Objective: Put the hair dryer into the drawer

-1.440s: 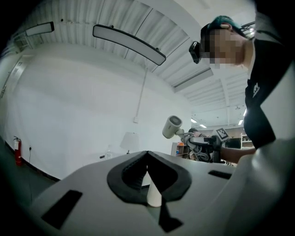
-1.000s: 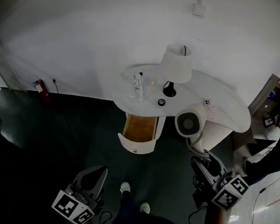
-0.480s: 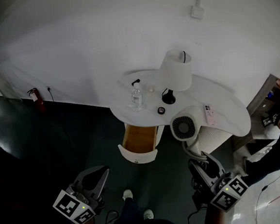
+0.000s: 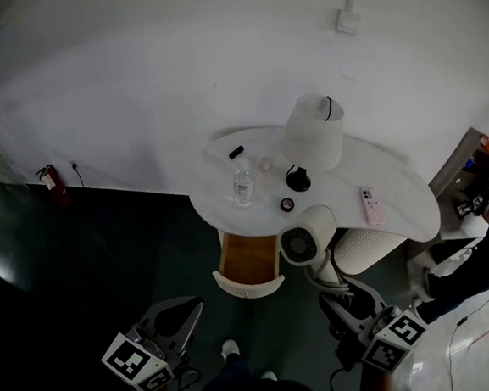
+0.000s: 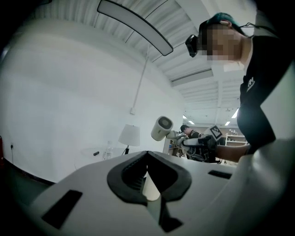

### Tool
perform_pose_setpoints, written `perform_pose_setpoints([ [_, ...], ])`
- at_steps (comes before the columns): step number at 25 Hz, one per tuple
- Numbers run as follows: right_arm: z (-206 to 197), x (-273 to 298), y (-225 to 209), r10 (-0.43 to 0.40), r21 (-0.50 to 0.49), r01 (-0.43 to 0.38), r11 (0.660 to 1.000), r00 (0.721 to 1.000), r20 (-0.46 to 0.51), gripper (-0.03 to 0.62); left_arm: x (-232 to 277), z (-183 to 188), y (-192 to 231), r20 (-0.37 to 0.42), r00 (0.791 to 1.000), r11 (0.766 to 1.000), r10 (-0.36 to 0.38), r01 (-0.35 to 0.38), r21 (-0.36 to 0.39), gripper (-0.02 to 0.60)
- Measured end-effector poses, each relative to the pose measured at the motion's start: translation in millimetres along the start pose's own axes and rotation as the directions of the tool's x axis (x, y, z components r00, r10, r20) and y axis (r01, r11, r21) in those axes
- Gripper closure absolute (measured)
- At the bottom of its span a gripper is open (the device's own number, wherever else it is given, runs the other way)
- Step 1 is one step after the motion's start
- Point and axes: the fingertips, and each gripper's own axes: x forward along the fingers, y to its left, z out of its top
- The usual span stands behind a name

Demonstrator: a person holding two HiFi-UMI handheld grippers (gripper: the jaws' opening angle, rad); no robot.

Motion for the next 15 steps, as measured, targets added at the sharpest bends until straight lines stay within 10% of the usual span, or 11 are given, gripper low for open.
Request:
perform_pose_setpoints([
  [15,-32,57,13,-0.058,0.063,0.065,0.996,0.993,-0.107,0.387,15,-16,72,-0.015,0.995,0.993,-0.099,0.098,-0.060,0.574],
])
